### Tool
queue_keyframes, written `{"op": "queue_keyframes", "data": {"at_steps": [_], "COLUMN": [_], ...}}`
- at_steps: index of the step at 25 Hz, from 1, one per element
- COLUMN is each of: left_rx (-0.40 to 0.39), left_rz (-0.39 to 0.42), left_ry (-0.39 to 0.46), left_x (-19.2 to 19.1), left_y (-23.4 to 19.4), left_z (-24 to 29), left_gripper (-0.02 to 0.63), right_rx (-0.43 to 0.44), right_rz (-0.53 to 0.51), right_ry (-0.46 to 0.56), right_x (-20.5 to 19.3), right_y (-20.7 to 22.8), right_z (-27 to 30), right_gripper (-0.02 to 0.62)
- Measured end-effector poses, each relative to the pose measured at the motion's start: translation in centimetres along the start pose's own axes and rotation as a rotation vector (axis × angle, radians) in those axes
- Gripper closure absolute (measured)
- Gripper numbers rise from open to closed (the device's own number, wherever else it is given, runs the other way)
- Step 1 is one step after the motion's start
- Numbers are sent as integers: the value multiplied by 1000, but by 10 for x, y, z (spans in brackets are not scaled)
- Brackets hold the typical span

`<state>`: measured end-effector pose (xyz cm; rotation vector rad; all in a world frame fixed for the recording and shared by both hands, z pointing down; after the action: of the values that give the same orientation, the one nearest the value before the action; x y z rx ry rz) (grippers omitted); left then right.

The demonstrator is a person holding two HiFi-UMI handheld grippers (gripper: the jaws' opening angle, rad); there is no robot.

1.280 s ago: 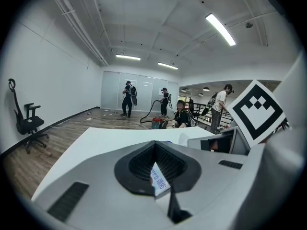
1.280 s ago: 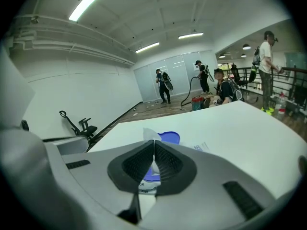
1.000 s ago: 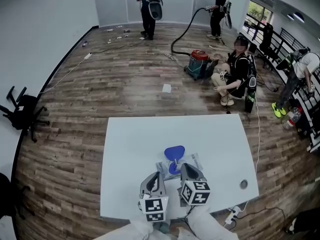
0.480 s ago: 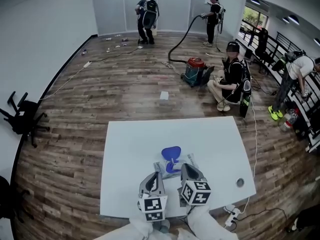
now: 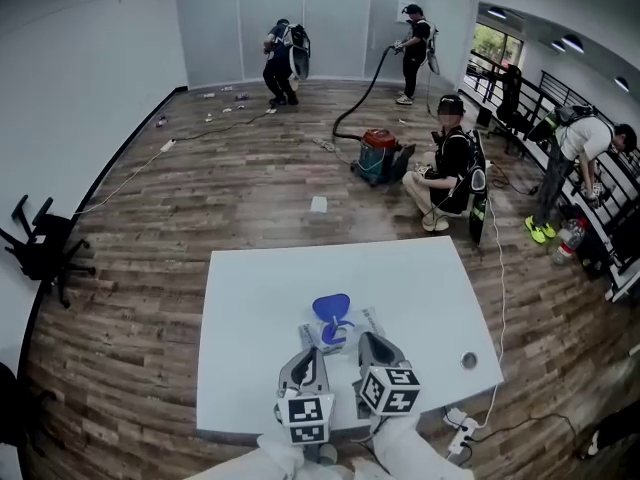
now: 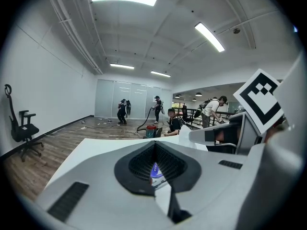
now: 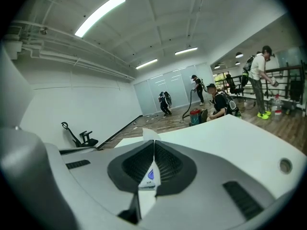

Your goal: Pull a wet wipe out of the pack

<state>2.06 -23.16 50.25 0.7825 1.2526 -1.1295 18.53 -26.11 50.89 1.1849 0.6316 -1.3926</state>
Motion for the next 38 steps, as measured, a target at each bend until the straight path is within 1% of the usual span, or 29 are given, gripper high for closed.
{"op": "queue_keyframes", "data": {"at_steps": [8,14,24,38], "left_rx": [-43,-57,-51,-39], "left_rz": [5,11,13,25], "left_ry": [1,5,6,5], "left_x": [-1,-2,-1,3], "left_y": [21,35,37,35], "left_z": [-15,-20,-24,-18], "left_gripper": [606,606,606,606], "right_rx": [-8,-4,7,27], "right_rz": [6,5,8,-22], "right_ry": [8,5,8,-22], "right_x": [-12,-19,-17,-17], "right_y": [1,4,2,1], "right_z": [-34,-47,-53,-44], "right_gripper": [578,578,578,580]}}
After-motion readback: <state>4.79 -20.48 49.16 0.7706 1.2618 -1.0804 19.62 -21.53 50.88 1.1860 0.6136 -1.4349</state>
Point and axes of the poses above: the fingertips, and each gripper's own axes: z forward along the fingers, y to its right, x out of its top, the point moved 8 cm from there along -z, backward along the fingers, and after that the axes turned 1 degree about -z, right-handed, at the moved point
